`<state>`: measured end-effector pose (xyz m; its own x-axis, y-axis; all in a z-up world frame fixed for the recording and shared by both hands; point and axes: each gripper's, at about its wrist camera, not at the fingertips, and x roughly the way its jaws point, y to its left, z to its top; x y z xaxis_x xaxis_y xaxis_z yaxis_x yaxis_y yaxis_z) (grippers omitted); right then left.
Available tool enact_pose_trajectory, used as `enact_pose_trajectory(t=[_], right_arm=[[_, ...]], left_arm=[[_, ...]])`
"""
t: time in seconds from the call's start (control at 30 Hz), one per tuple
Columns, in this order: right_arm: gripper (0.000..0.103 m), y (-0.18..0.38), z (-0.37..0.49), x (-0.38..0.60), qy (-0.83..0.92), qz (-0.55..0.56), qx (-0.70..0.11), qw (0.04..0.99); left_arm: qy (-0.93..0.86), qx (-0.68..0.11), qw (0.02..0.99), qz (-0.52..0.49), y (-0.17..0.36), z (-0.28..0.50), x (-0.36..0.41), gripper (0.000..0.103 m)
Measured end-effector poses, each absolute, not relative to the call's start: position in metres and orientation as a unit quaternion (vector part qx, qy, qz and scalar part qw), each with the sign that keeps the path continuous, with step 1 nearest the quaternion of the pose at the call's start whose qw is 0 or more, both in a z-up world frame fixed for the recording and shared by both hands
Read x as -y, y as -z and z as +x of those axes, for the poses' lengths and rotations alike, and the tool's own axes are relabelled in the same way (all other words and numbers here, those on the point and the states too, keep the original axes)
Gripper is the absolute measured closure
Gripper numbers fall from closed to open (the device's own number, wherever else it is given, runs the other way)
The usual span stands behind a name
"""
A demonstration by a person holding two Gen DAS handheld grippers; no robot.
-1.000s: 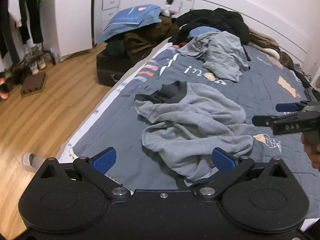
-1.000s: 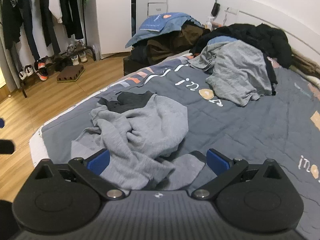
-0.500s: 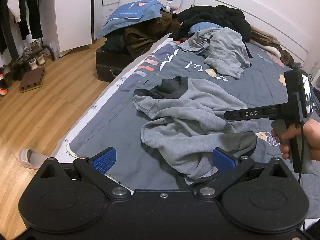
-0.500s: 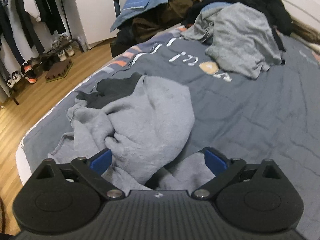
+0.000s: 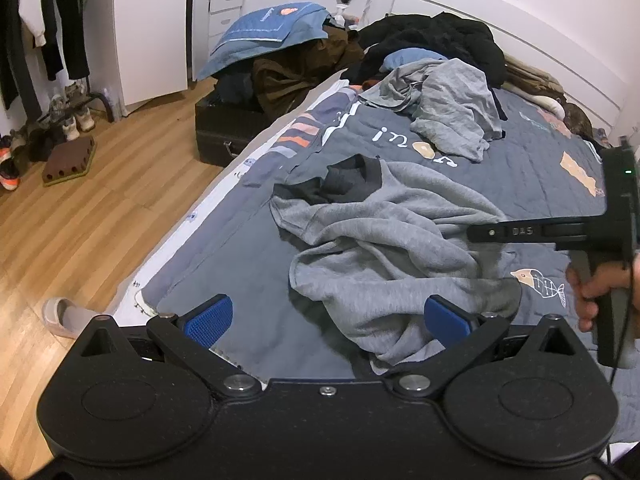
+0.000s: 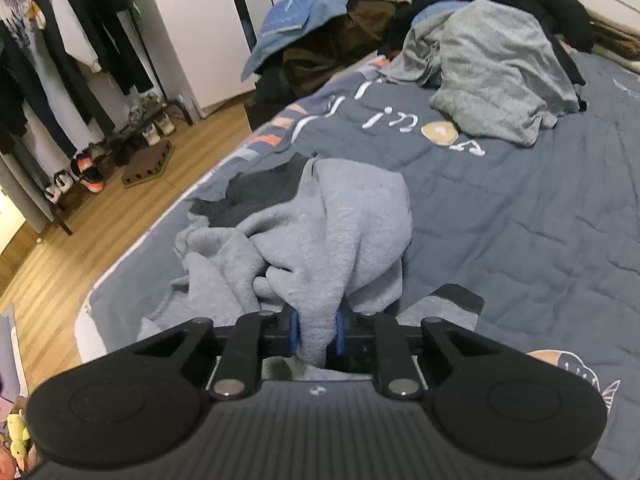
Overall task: Fold clothes
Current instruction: 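Grasp the dark collar of the grey sweatshirt with the right gripper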
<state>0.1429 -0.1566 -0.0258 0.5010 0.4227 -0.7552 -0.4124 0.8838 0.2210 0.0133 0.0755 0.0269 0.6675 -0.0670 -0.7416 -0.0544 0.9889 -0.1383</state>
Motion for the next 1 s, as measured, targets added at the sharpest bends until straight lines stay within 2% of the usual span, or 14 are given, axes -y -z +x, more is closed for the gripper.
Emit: enact_pose_trajectory(t=[0.27,0.57,0.87,1.0], right_arm=[[0.089,-0.013,0.115,0.201,-0.227,0.054,-0.404,0.885],[0.089,-0.054,0.07,0.296,-0.165,0.056,-0.381,0.908],[0.089,-0.015,0.041,0.395,-0.084,0.041,-0.406,0.909],[0.083,0.015,0.042,0.422,-0.073,0.063,-0.423,0.901]], left_arm=[[0.024,-0.391,0.918,-0.063,-0.044,0.009,-0.057,0.0],[0.082,-0.367,0.926,-0.029,-0.064,-0.004,0.002,0.0],[0.135,-0.374,0.917,0.012,-0.044,-0.004,0.074,0.0],[0.133,-0.374,0.918,0.023,-0.03,0.001,0.091,0.0]])
